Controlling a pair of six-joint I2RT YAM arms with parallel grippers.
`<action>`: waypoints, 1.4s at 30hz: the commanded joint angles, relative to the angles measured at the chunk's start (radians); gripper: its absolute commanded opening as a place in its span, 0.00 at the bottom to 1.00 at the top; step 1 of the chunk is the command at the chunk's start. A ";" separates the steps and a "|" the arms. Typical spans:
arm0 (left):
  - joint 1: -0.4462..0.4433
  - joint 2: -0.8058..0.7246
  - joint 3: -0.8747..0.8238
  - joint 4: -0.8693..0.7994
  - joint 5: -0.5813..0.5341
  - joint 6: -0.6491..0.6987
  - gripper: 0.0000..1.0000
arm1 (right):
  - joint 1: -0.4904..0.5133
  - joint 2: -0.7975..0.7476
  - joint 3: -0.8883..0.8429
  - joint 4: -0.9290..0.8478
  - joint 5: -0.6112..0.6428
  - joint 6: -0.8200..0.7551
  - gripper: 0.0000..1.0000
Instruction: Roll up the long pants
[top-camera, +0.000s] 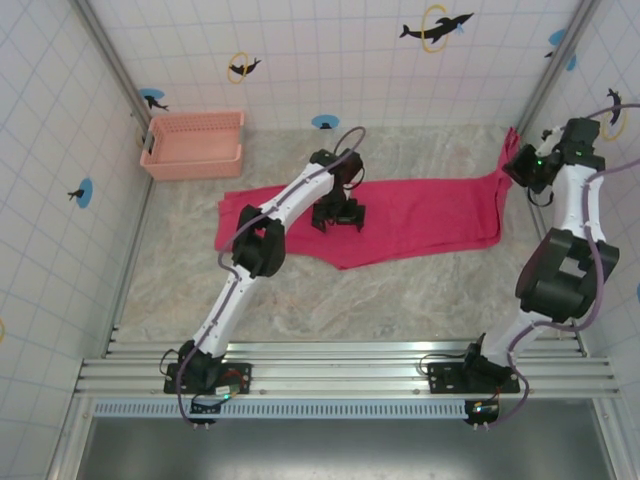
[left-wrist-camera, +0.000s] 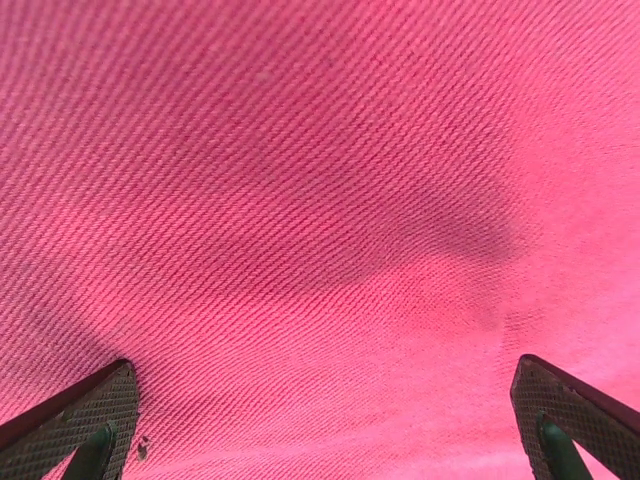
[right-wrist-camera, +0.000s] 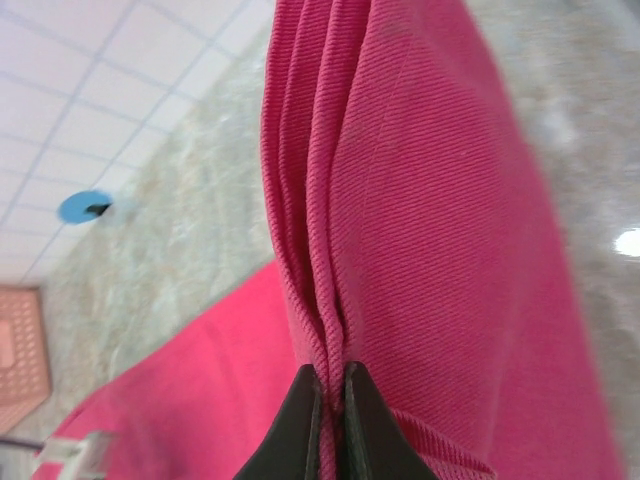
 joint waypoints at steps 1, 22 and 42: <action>-0.018 0.072 0.029 0.146 0.179 -0.087 0.97 | 0.120 -0.097 0.014 0.032 -0.054 0.026 0.00; 0.625 -0.743 -0.645 0.091 -0.146 0.280 0.97 | 0.788 0.045 0.305 0.130 0.032 0.171 0.00; 0.720 -0.800 -0.872 0.117 -0.087 0.337 0.97 | 1.112 0.640 0.739 0.079 -0.036 0.242 0.21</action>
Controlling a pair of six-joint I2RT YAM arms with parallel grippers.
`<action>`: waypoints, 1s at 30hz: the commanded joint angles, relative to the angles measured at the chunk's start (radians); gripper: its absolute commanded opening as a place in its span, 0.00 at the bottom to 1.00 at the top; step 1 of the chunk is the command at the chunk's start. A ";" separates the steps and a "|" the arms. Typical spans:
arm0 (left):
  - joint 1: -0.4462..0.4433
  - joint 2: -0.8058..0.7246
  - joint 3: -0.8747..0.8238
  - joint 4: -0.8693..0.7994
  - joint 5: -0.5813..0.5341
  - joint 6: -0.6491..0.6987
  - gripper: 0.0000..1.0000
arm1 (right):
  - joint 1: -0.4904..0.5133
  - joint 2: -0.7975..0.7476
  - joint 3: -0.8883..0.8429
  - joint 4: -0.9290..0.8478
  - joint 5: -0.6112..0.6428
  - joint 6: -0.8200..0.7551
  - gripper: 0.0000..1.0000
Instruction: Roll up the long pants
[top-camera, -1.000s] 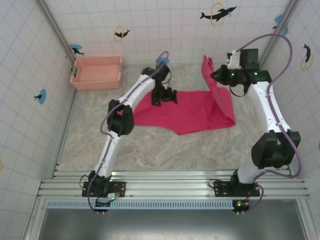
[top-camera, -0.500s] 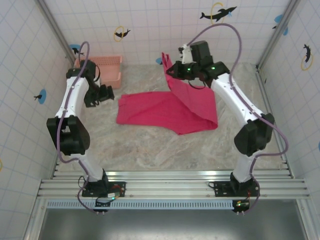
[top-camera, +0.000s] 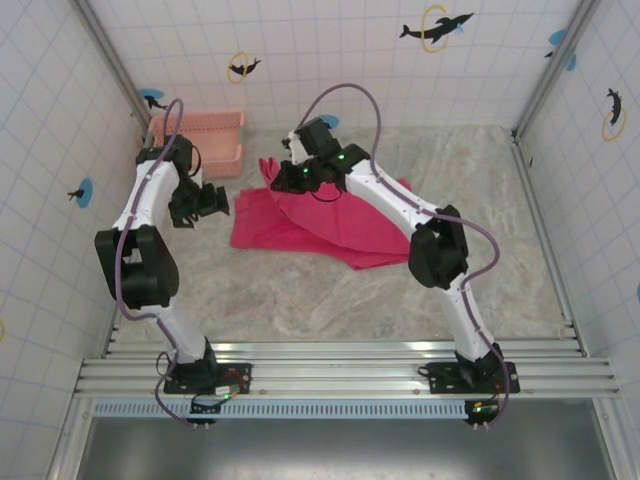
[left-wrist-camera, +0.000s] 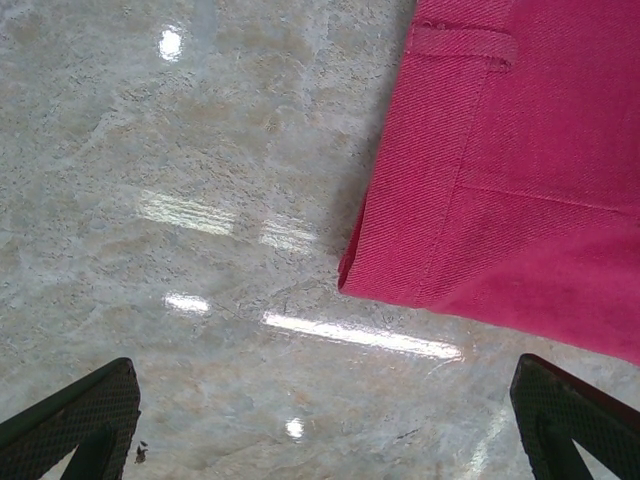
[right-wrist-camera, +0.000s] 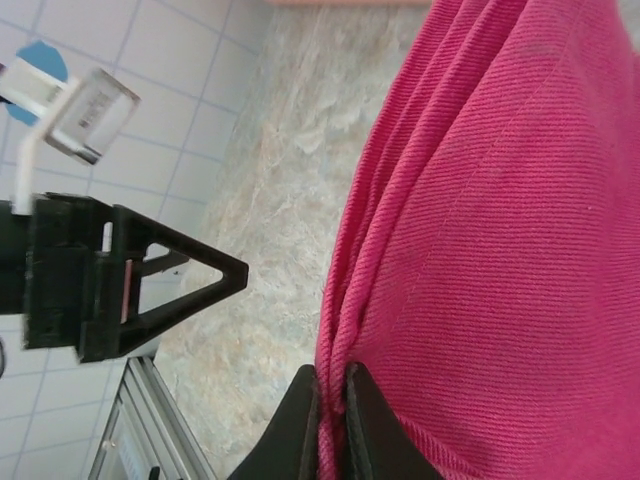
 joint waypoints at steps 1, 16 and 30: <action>-0.002 -0.006 -0.007 -0.020 0.004 0.042 0.97 | 0.028 0.098 0.115 0.009 -0.071 0.023 0.31; -0.151 0.040 0.123 -0.076 -0.127 0.090 0.97 | -0.371 -0.257 -0.219 -0.261 0.068 -0.297 0.62; -0.373 0.278 0.126 0.014 -0.022 -0.099 0.97 | -0.594 -0.258 -0.577 -0.320 0.222 -0.511 0.62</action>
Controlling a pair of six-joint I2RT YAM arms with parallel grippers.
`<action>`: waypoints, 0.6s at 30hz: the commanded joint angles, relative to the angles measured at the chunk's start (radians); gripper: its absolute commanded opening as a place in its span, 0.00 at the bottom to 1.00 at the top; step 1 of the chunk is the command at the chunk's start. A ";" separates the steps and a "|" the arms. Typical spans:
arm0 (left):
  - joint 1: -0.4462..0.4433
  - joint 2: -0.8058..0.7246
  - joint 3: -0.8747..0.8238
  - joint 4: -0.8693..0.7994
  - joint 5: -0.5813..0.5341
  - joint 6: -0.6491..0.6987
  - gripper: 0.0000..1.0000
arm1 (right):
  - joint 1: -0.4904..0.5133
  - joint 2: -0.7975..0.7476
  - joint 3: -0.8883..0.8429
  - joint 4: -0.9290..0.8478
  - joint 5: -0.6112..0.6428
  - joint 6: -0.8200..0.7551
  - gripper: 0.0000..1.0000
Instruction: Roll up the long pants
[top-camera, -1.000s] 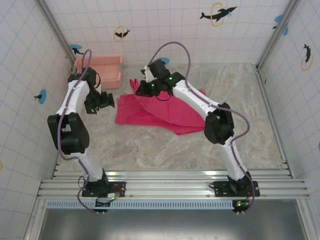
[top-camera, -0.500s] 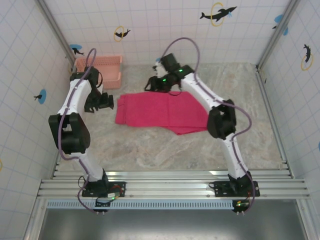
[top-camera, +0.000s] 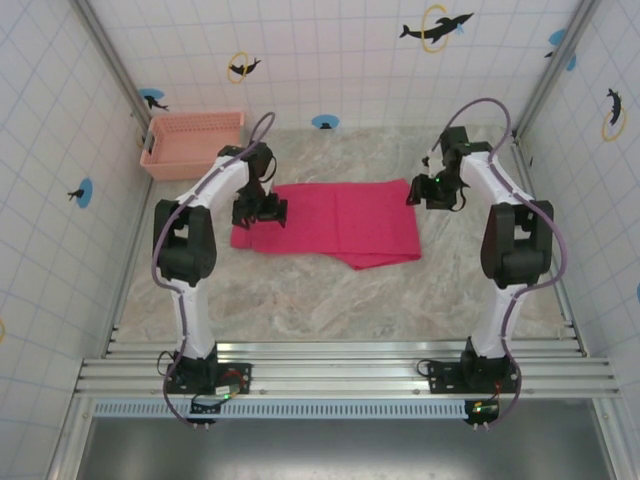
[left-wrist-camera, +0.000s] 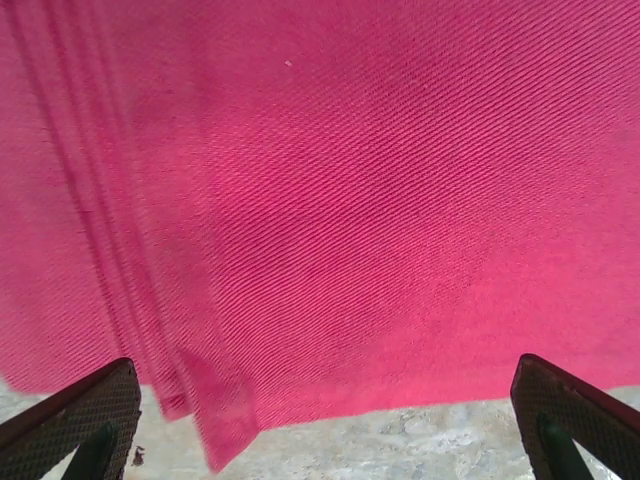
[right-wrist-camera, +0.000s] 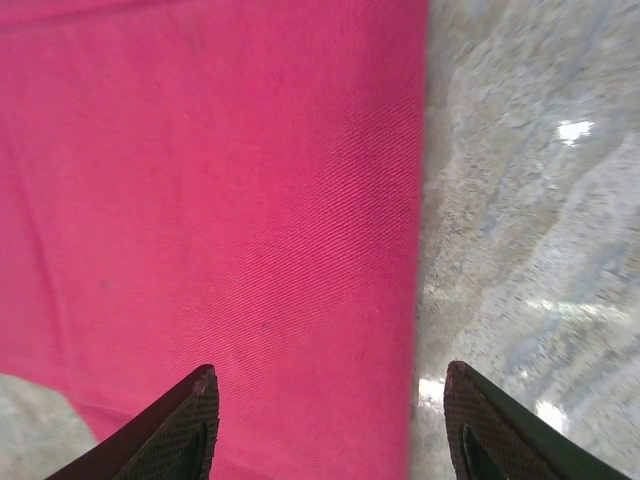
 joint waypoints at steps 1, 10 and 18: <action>-0.025 0.024 0.007 -0.009 -0.003 -0.052 0.97 | 0.030 0.067 0.019 -0.001 0.083 -0.052 0.62; -0.057 0.068 0.004 -0.029 -0.041 -0.080 0.97 | 0.053 0.293 0.233 -0.047 0.144 -0.068 0.55; -0.066 0.205 0.083 -0.063 -0.081 -0.096 0.97 | 0.046 0.310 0.214 -0.101 0.113 -0.093 0.09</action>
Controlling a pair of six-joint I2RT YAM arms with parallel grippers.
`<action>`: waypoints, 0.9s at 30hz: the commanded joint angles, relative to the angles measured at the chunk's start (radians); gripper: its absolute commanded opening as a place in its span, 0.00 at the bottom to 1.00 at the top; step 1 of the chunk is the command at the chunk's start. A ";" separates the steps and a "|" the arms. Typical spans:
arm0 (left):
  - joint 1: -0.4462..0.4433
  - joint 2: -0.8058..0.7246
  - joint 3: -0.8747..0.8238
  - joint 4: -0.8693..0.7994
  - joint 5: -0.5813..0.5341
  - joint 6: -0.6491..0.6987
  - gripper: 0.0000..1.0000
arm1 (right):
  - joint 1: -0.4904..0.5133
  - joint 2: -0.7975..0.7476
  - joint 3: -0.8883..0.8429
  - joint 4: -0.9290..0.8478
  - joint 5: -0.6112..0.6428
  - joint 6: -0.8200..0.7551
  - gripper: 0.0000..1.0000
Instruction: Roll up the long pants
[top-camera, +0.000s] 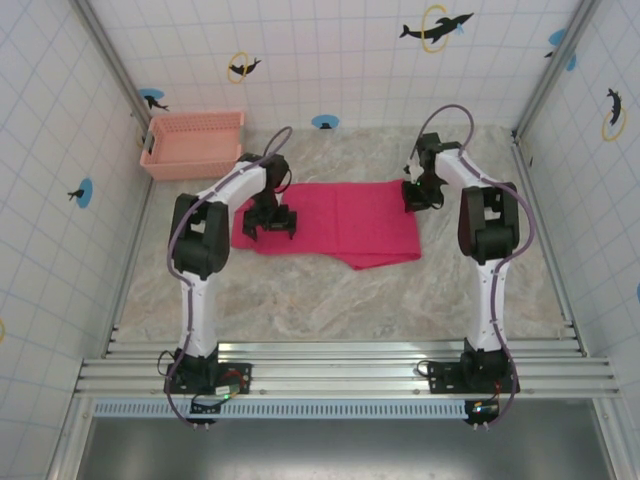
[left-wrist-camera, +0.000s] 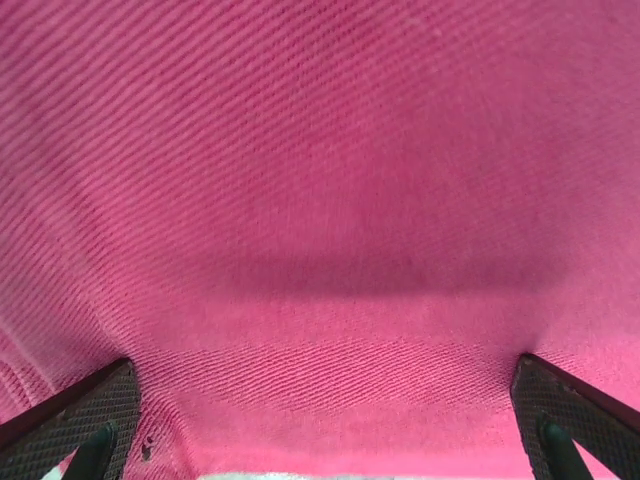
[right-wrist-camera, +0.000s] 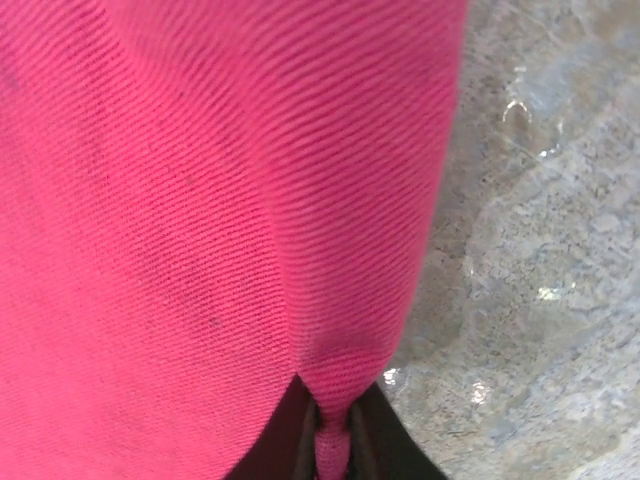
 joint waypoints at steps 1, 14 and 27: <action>-0.007 0.106 0.084 -0.052 -0.046 -0.024 0.97 | -0.004 -0.019 -0.041 -0.066 -0.011 -0.026 0.08; -0.032 0.519 0.785 -0.153 0.092 -0.075 0.97 | 0.092 -0.326 -0.580 -0.017 -0.168 0.055 0.05; -0.057 0.608 0.815 0.316 0.426 -0.249 0.97 | 0.495 -0.527 -0.806 0.045 -0.250 0.321 0.13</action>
